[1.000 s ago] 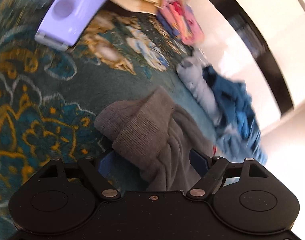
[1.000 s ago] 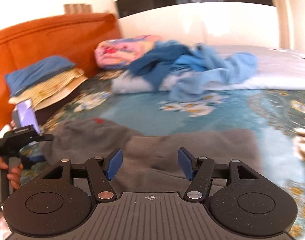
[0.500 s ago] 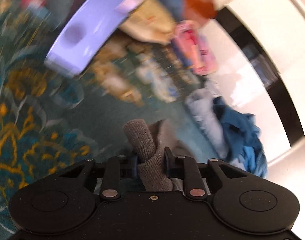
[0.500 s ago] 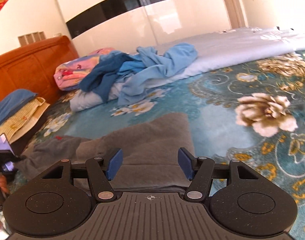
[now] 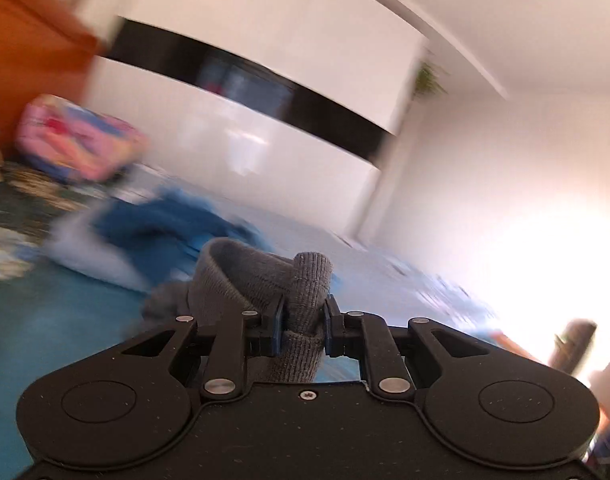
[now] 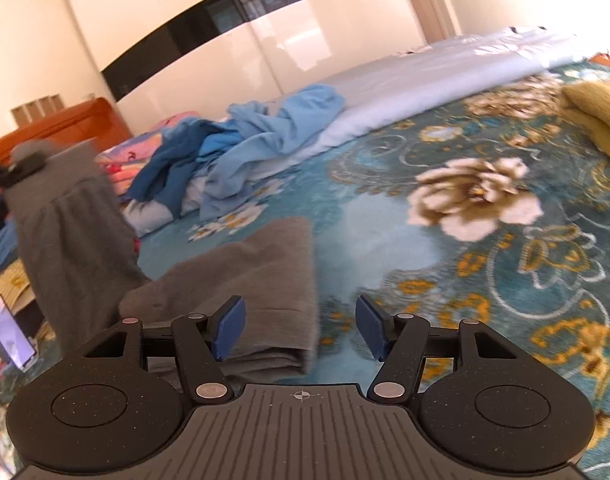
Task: Fold clothes
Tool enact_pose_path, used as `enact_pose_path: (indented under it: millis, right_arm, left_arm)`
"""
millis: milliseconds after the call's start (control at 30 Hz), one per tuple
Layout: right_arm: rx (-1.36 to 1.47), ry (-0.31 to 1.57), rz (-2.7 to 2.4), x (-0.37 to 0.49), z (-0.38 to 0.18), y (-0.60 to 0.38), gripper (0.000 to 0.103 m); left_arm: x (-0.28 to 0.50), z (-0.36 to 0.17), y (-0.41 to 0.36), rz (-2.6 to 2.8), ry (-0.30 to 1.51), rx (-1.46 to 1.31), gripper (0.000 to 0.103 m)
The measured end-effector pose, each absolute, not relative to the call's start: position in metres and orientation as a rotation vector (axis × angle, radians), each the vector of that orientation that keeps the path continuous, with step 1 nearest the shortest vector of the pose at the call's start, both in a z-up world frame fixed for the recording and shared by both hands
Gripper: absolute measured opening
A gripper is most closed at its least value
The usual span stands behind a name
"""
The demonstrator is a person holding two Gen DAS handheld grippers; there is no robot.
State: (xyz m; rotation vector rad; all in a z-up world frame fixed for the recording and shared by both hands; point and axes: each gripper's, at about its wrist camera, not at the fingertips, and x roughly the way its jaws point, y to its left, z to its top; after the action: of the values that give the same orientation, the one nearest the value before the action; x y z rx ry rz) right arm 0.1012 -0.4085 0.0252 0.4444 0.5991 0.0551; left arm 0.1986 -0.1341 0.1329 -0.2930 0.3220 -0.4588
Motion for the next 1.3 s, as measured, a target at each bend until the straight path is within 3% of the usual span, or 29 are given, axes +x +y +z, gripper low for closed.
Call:
enact_pose_path:
  millis: [200, 400, 467, 500, 700, 967, 1167, 1200, 1233, 1300]
  right_arm:
    - [0.488, 0.599, -0.004, 0.086, 0.018, -0.439, 0.058]
    - [0.531, 0.596, -0.071, 0.071, 0.011, -0.467, 0.060]
    - [0.545, 0.598, -0.076, 0.070, 0.009, -0.471, 0.060]
    - [0.549, 0.598, -0.073, 0.070, 0.008, -0.471, 0.060]
    - [0.504, 0.581, 0.021, 0.085, 0.022, -0.453, 0.060]
    - [0.386, 0.573, 0.296, 0.145, 0.055, -0.378, 0.058]
    - [0.345, 0.682, 0.246, 0.207, 0.041, -0.358, 0.060]
    - [0.364, 0.695, 0.256, 0.210, 0.040, -0.358, 0.058]
    - [0.386, 0.700, 0.268, 0.210, 0.040, -0.358, 0.041]
    - [0.430, 0.710, 0.292, 0.210, 0.040, -0.358, 0.021]
  left_arm:
    - [0.219, 0.074, -0.232, -0.556, 0.531, -0.184, 0.014]
    - [0.227, 0.034, -0.264, -0.567, 0.666, -0.085, 0.014]
    - [0.229, 0.035, -0.259, -0.586, 0.677, -0.084, 0.019]
    - [0.224, 0.040, -0.254, -0.603, 0.684, -0.091, 0.031]
    - [0.199, 0.064, -0.181, -0.576, 0.671, -0.264, 0.058]
    - [0.186, 0.071, -0.060, -0.315, 0.627, -0.398, 0.060]
    - [0.177, 0.069, 0.002, -0.208, 0.628, -0.459, 0.066]
    - [0.176, 0.067, 0.007, -0.205, 0.631, -0.459, 0.067]
    - [0.177, 0.065, 0.011, -0.204, 0.637, -0.463, 0.067]
    - [0.180, 0.059, 0.014, -0.201, 0.654, -0.475, 0.067]
